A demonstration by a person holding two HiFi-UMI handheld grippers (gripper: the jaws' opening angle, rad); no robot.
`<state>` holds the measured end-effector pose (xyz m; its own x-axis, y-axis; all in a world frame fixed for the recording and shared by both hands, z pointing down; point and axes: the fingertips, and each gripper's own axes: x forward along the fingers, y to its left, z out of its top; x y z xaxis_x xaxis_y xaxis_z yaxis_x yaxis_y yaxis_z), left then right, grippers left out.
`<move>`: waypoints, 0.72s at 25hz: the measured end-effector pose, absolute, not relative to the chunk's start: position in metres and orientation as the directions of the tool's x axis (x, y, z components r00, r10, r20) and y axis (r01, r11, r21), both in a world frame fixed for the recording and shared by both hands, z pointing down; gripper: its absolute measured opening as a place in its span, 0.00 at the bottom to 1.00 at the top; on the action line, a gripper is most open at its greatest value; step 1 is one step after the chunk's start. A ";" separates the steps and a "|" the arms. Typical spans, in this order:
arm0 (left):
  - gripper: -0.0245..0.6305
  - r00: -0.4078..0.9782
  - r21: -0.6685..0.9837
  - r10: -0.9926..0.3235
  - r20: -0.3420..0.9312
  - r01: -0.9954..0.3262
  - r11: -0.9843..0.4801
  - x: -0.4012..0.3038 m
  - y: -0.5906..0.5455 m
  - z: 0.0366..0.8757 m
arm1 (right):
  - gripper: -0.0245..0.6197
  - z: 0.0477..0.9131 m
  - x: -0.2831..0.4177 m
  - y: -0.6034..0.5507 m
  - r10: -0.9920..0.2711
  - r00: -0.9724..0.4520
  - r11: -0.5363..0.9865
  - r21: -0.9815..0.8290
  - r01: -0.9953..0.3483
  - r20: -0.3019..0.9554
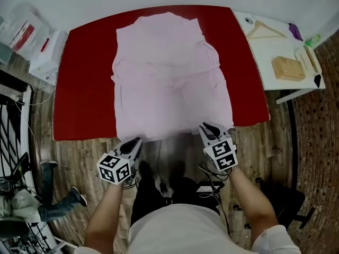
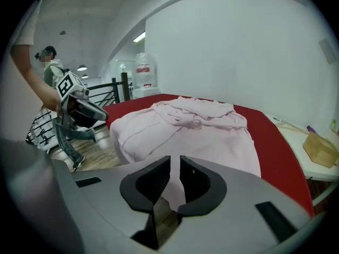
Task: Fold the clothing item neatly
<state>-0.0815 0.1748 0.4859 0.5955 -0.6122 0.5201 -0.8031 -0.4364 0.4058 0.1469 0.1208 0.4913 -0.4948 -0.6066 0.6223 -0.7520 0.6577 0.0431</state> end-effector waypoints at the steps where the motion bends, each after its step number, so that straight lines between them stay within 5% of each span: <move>1: 0.05 0.605 0.409 -0.600 0.524 -0.796 -0.445 -0.076 0.177 0.488 | 0.09 0.496 0.151 0.127 -0.609 -0.484 0.645 0.038 -0.763 0.628; 10: 0.06 0.730 0.481 -0.452 0.512 -0.680 -0.553 0.001 0.191 0.515 | 0.23 0.551 0.165 0.166 -0.645 -0.346 0.534 0.077 -0.842 0.681; 18: 0.22 0.777 0.539 -0.396 0.490 -0.627 -0.562 0.074 0.167 0.527 | 0.26 0.602 0.138 0.156 -0.710 -0.229 0.433 0.156 -0.888 0.666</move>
